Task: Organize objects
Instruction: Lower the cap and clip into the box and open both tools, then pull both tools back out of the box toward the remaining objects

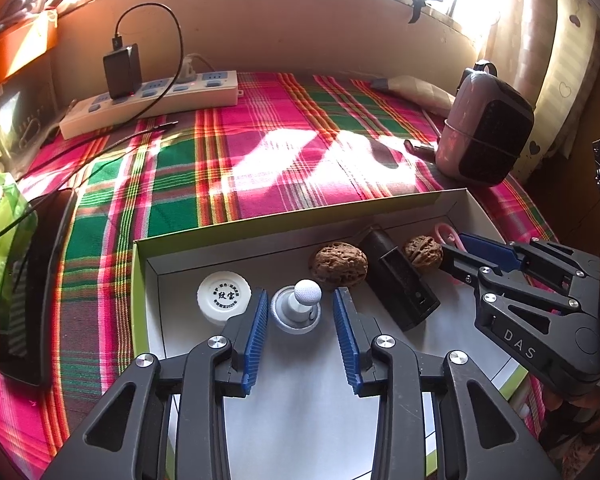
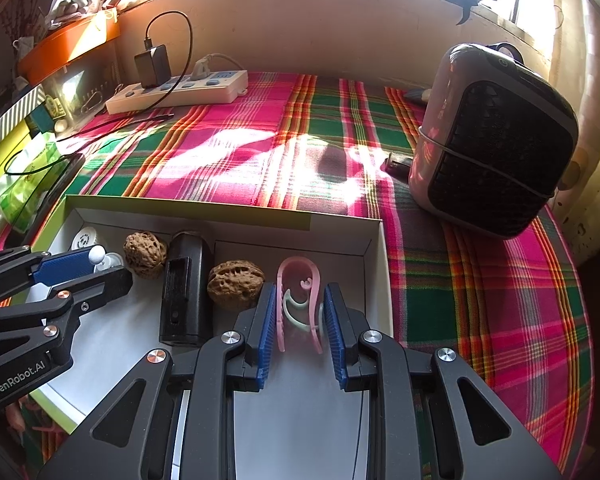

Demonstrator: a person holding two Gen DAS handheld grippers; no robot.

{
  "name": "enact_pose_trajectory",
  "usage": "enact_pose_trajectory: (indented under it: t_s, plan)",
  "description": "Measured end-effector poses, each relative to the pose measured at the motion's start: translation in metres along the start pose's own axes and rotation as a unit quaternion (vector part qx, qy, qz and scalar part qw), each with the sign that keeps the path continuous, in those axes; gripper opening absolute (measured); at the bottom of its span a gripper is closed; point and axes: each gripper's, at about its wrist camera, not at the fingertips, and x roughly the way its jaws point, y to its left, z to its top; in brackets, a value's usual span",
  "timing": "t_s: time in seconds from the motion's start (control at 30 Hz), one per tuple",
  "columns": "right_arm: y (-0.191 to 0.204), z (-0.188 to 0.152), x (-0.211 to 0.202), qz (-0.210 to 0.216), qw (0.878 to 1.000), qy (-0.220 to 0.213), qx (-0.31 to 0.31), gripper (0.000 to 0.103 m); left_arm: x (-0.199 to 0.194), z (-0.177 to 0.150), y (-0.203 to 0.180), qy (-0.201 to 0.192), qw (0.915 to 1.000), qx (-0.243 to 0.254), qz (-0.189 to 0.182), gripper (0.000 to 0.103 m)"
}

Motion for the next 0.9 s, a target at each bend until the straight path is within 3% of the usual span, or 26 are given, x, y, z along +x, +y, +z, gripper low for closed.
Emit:
enact_pose_trajectory:
  t_s: [0.5,0.9]
  plan:
    - [0.0,-0.007,-0.017,0.003,1.0,-0.015,0.012,0.04,-0.018,-0.009,0.001,-0.011,0.9999,-0.008,0.001,0.033]
    - [0.004,-0.022,-0.038,0.014,0.999,-0.029,0.025,0.04,-0.044,-0.026,0.002,-0.033,0.9994,-0.012,0.004,0.034]
